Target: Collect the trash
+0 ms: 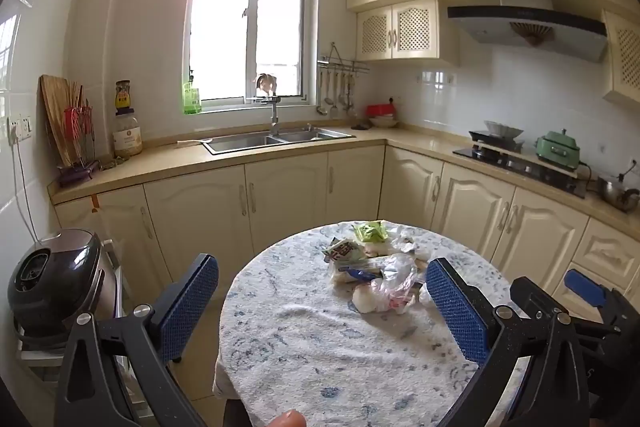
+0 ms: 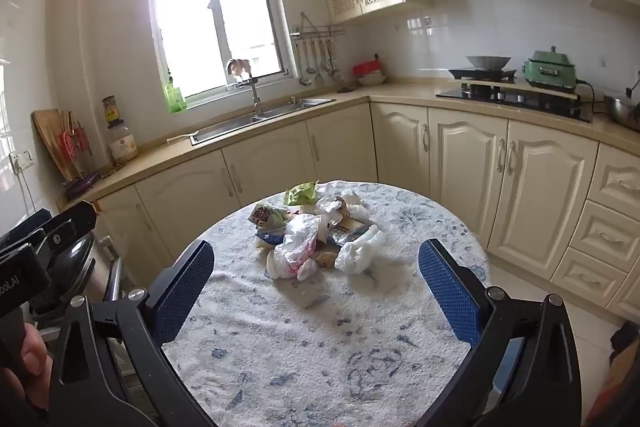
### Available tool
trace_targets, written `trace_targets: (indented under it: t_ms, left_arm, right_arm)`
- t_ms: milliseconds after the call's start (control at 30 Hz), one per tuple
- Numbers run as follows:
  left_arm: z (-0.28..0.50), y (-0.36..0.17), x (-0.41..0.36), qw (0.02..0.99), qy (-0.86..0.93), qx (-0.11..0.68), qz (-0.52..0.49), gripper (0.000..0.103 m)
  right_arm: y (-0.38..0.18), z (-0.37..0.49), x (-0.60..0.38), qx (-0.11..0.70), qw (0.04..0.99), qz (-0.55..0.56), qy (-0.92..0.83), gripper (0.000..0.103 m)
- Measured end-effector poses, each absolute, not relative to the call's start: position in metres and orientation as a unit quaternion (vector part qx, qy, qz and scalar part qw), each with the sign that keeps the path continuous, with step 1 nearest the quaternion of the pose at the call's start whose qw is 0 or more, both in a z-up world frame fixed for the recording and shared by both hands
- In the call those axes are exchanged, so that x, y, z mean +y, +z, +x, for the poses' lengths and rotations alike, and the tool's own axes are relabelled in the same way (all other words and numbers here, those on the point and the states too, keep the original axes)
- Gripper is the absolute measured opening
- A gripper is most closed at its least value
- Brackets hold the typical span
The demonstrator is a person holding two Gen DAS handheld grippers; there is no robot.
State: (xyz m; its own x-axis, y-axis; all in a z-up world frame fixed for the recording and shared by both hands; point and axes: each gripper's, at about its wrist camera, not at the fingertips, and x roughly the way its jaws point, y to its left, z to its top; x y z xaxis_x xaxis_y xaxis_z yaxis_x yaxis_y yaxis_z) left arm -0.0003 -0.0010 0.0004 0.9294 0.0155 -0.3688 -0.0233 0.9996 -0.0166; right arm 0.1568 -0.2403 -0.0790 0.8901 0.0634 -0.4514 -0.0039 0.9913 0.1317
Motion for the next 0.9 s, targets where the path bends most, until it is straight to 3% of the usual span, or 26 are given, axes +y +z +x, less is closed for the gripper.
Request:
trace_targets:
  t_ms: [900]
  left_arm:
    - [-0.023,0.017,0.001,0.985,0.017,0.168,-0.028,0.102]
  right_arm:
    - [-0.047,0.145,-0.225,0.195,0.981,0.025,0.009,0.103]
